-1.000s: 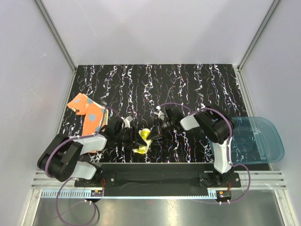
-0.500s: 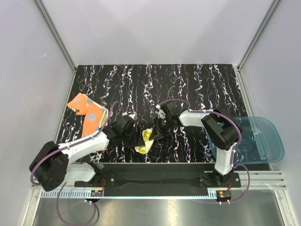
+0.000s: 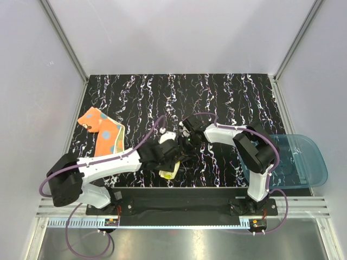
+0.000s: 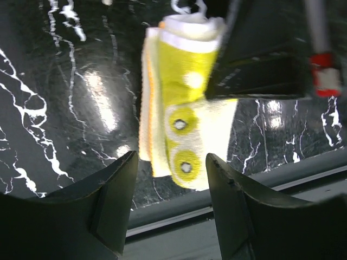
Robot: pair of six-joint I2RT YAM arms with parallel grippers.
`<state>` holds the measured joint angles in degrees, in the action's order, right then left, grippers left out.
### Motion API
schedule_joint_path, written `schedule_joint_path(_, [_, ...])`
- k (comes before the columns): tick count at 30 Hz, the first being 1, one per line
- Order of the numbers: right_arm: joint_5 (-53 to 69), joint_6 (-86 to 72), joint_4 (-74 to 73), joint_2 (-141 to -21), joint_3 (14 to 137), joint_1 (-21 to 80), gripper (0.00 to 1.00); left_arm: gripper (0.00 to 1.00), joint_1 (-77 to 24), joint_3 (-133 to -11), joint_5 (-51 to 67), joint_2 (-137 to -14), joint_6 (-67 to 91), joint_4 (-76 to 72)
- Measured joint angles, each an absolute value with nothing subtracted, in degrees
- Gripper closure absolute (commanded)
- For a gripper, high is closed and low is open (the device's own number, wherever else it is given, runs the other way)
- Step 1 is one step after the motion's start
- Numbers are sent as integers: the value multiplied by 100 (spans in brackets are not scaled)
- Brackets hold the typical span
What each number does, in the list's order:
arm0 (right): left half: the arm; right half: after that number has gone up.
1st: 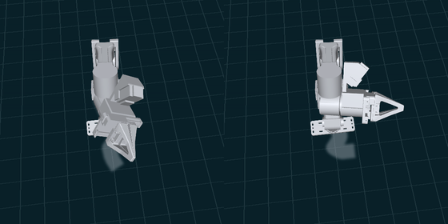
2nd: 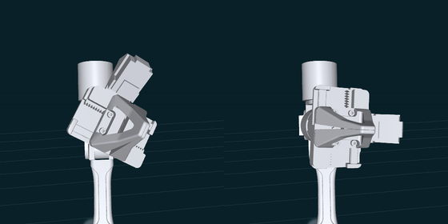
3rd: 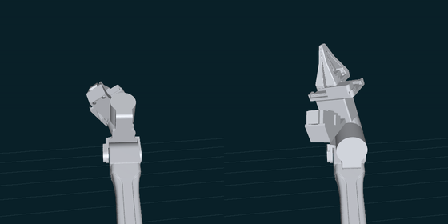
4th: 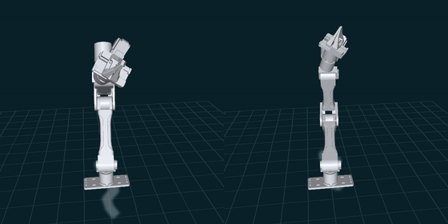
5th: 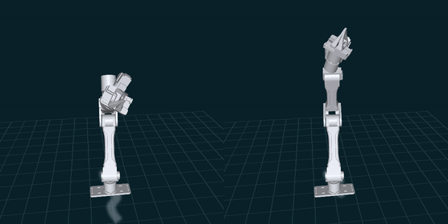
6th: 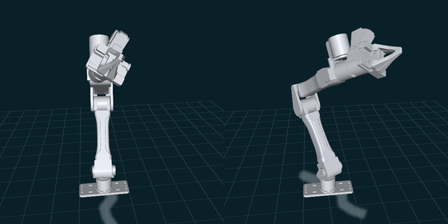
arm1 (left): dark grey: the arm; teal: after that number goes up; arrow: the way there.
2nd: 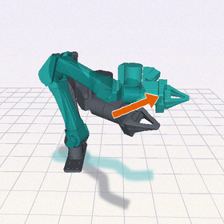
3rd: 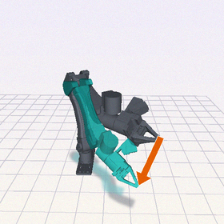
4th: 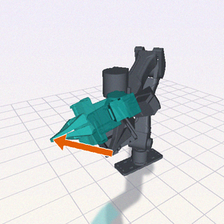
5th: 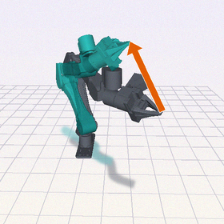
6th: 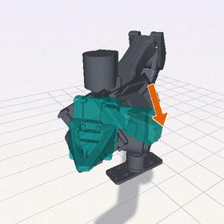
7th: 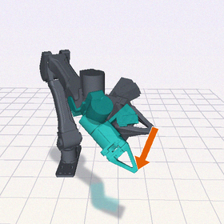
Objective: Roll the towels
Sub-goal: Roll the towel
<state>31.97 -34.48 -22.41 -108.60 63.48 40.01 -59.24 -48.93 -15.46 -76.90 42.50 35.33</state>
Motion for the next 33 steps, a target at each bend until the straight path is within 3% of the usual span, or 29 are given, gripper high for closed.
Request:
schedule_joint_path(16, [3199,-3378,-2434,-10860,6388,4040,93,41,-6724,-5610,-1900,-9124,4423,3763])
schedule_joint_path(24, [3212,-3330,-2499,-10862,6429,4053,88,48,-6980,-5627,-2281,-9616,4484,3752])
schedule_joint_path(27, [3212,-3319,-2523,-10862,6438,4053,84,50,-7046,-5625,-2394,-9627,4486,3758])
schedule_joint_path(33, [3190,-3225,-2655,-10862,6501,4056,57,55,-7050,-5533,-2429,-9555,4456,3653])
